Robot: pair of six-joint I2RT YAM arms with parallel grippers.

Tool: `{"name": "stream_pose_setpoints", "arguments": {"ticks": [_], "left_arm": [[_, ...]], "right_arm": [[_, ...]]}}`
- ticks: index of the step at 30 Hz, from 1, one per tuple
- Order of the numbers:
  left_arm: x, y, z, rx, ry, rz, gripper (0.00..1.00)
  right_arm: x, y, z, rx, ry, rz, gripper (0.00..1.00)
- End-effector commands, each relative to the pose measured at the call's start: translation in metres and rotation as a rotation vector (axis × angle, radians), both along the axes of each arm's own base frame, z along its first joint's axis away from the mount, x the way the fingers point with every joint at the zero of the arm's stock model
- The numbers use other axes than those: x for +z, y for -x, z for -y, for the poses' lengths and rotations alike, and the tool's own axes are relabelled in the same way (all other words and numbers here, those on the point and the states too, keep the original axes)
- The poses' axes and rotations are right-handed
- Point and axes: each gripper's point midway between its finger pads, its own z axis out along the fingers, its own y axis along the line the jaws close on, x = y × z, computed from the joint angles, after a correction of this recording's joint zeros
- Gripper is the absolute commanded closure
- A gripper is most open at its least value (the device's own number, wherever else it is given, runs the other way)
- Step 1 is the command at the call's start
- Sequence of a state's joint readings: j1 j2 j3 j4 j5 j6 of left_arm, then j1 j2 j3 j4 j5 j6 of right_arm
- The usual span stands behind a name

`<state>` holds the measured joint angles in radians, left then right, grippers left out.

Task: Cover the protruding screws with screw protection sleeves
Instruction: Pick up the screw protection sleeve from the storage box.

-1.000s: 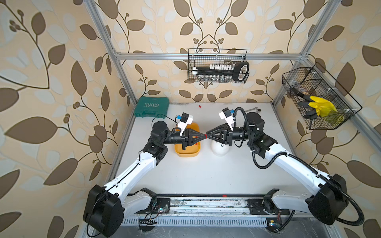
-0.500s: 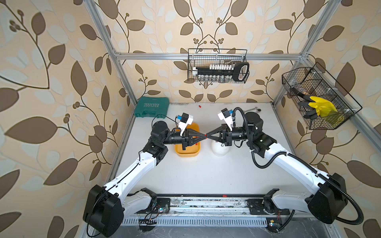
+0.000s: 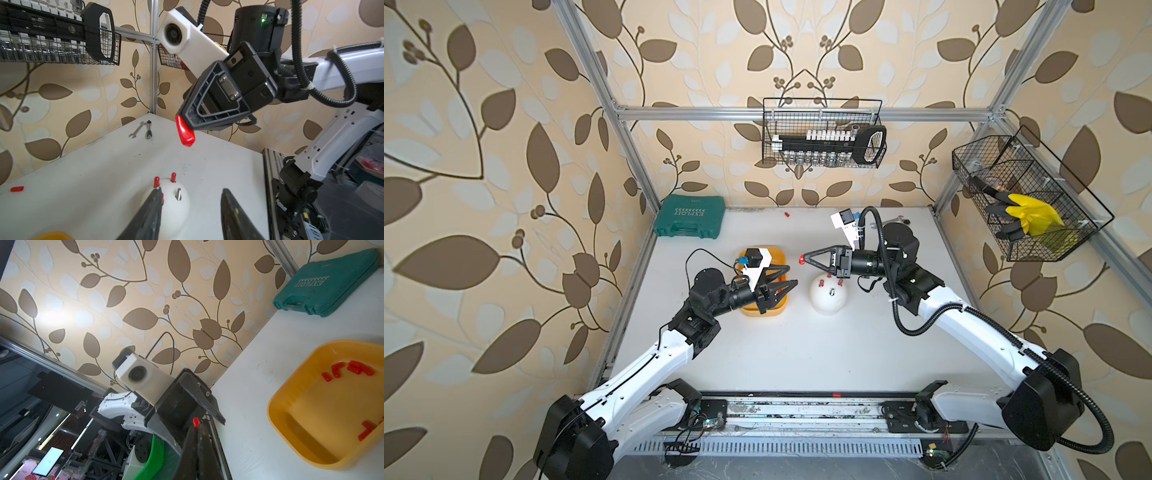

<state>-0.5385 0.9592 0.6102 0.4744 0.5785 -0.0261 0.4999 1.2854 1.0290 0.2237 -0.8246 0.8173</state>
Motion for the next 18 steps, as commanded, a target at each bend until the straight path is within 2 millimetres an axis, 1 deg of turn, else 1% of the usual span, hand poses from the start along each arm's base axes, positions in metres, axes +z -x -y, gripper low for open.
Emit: {"name": "stream_pose_setpoints", "arguments": {"ticks": [1, 4, 7, 10, 15, 18], "left_arm": [[0.015, -0.018, -0.008, 0.146, -0.016, 0.148, 0.53], [0.017, -0.023, -0.004, 0.158, -0.022, 0.160, 0.54], [0.018, -0.026, 0.001, 0.149, -0.023, 0.164, 0.54], [0.021, -0.028, 0.006, 0.133, -0.019, 0.169, 0.54], [0.026, -0.025, 0.011, 0.098, -0.008, 0.183, 0.56], [0.032, -0.022, 0.010, 0.094, 0.001, 0.194, 0.56]], "right_arm": [[0.012, -0.003, 0.004, -0.060, -0.017, -0.054, 1.00], [0.007, -0.003, 0.003, -0.069, -0.018, -0.068, 1.00], [-0.002, -0.003, -0.002, -0.054, -0.005, -0.089, 1.00], [-0.006, -0.001, -0.007, -0.040, -0.002, -0.095, 1.00], [-0.017, 0.000, -0.011, -0.029, 0.021, -0.102, 1.00], [-0.022, 0.000, -0.012, -0.027, 0.034, -0.122, 1.00]]}}
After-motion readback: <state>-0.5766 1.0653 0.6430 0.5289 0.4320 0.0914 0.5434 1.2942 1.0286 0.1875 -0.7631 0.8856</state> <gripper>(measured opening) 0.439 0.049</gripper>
